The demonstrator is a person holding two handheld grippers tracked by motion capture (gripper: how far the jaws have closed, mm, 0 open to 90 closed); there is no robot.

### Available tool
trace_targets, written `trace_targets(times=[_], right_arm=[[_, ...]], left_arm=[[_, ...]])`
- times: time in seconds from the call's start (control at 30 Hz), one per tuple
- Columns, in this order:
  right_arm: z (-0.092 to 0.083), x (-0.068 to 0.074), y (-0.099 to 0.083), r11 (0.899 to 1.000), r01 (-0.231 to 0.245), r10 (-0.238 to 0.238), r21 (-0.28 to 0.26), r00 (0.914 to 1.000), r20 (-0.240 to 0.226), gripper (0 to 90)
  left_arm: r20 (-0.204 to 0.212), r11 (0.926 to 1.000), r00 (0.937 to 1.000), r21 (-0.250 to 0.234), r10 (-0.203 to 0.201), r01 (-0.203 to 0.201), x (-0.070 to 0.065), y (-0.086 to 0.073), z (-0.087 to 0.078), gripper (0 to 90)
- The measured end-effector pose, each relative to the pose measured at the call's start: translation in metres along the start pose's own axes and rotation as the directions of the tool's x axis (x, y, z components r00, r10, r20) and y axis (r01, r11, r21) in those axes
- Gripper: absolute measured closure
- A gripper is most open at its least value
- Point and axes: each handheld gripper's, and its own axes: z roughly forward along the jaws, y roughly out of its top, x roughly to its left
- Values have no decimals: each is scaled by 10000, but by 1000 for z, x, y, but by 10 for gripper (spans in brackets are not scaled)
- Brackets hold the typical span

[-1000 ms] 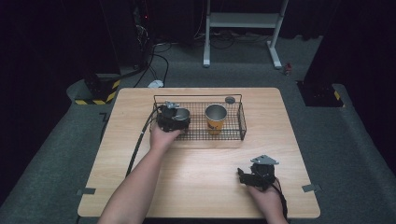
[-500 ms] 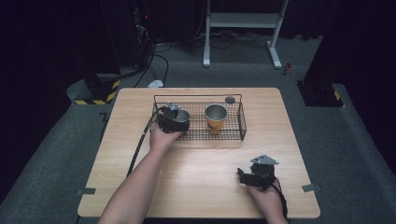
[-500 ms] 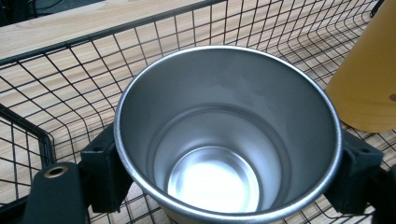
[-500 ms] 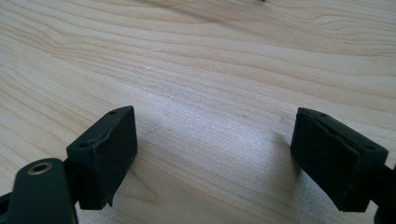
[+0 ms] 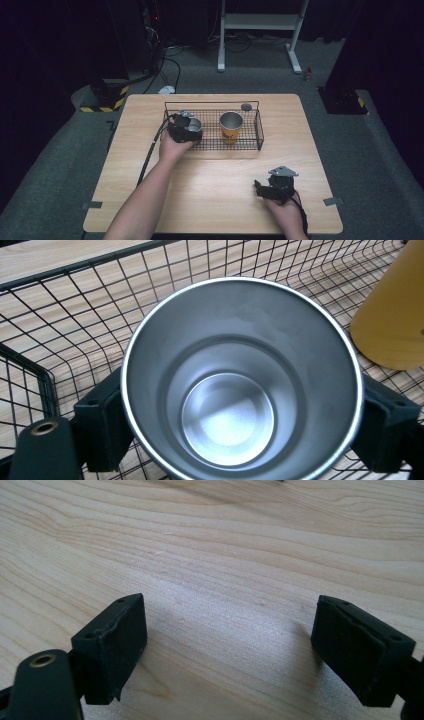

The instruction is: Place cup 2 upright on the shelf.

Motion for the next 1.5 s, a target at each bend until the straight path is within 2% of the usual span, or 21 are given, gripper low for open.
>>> trace_targets(times=[0.1, 0.3, 0.37, 0.57, 0.6, 0.9, 1.33, 1.5], right_arm=[[0, 0, 0, 10000, 3, -3, 1, 10000, 1, 147], [0, 0, 0, 10000, 2, -2, -1, 10000, -1, 147], [0, 0, 0, 10000, 3, -3, -1, 10000, -5, 147], [0, 0, 0, 10000, 1, -1, 0, 10000, -4, 147], [0, 0, 0, 10000, 3, -3, 0, 10000, -5, 147], [0, 0, 0, 10000, 3, -3, 0, 10000, -3, 147], [0, 0, 0, 10000, 6, -6, -1, 10000, -2, 147], [0, 0, 0, 10000, 6, -6, -2, 10000, -1, 147]], left_arm=[[114, 9998, 9998, -85, -166, 167, 0, 1, -1, 134], [258, 9991, 9995, -356, -202, 211, 2, 3, -6, 93], [201, 9977, 9995, -620, -245, 257, 1, 4, -11, 71], [298, 9945, 9994, -1020, -193, 222, 2, 7, -20, 29], [288, 9935, 9996, -1131, -76, 109, 2, 9, -24, 21], [252, 9894, 9997, -1453, 37, -1, 1, 12, -36, 18], [301, 9806, 9995, -1956, -68, 126, 0, 14, -48, 18], [390, 9812, 9992, -1927, -60, 135, 0, 14, -50, 18]])
